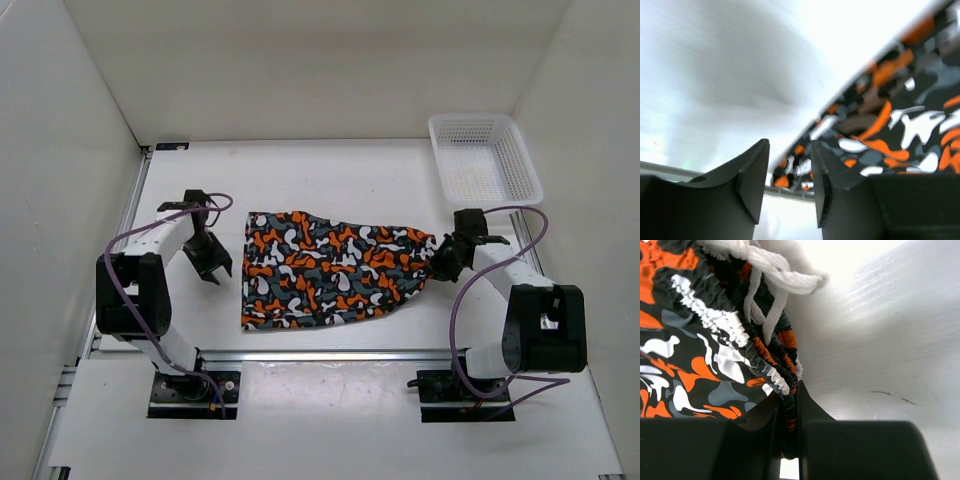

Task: Fold and stack the shorts
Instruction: Fold the shorts

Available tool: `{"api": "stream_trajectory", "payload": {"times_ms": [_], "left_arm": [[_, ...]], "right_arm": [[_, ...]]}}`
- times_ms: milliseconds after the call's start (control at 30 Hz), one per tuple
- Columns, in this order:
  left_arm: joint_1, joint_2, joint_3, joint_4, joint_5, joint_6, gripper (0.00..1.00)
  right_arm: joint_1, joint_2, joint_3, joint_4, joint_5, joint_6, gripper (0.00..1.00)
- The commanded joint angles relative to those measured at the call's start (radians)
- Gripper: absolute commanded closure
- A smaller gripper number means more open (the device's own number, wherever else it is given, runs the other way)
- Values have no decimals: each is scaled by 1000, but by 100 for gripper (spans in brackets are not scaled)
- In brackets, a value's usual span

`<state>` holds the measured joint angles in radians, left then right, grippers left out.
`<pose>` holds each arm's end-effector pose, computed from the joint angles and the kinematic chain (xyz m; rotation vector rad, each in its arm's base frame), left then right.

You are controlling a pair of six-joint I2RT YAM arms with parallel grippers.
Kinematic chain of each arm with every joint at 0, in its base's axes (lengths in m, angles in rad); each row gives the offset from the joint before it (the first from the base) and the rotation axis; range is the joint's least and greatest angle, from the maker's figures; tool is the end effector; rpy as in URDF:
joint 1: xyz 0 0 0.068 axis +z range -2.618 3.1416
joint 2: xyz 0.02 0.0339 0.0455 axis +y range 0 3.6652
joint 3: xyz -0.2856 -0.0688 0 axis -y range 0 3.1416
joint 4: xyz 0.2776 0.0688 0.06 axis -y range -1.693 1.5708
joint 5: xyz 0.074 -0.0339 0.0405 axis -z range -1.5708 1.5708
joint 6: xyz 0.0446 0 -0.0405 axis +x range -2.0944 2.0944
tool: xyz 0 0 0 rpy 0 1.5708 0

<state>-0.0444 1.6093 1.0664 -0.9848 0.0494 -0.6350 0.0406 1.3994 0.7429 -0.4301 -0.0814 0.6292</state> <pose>0.3044 -0.0157 0.1884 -0.9052 2.9816 -0.0950 0.2826 0.0151 0.1682 0.7551 2.5846 0.3221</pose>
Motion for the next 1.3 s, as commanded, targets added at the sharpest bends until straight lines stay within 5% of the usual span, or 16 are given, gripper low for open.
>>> {"api": "stream_trajectory", "payload": {"times_ms": [0,33,100,367,633,933,1200,1267], "left_arm": [[46,27,55,55,-39,14,55],[55,72,69,67,-27,14,73],[55,125,93,89,7,14,90],[-89,233,107,132,75,-35,90],[-137,255,107,152,86,-54,90],[-137,255,116,152,95,-54,90],[-137,242,116,152,95,-45,90],[-137,230,107,152,95,-45,90]], "right_arm": [[-4,-39,55,-25,40,-45,100],[5,-39,71,-39,49,-45,100],[28,-39,111,-58,92,-57,100],[211,-48,308,-157,268,-68,100],[582,41,642,-285,457,-59,100],[997,343,979,-337,546,-103,100],[1098,595,1164,-358,496,-135,100],[1098,633,1191,-358,480,-135,80]]}}
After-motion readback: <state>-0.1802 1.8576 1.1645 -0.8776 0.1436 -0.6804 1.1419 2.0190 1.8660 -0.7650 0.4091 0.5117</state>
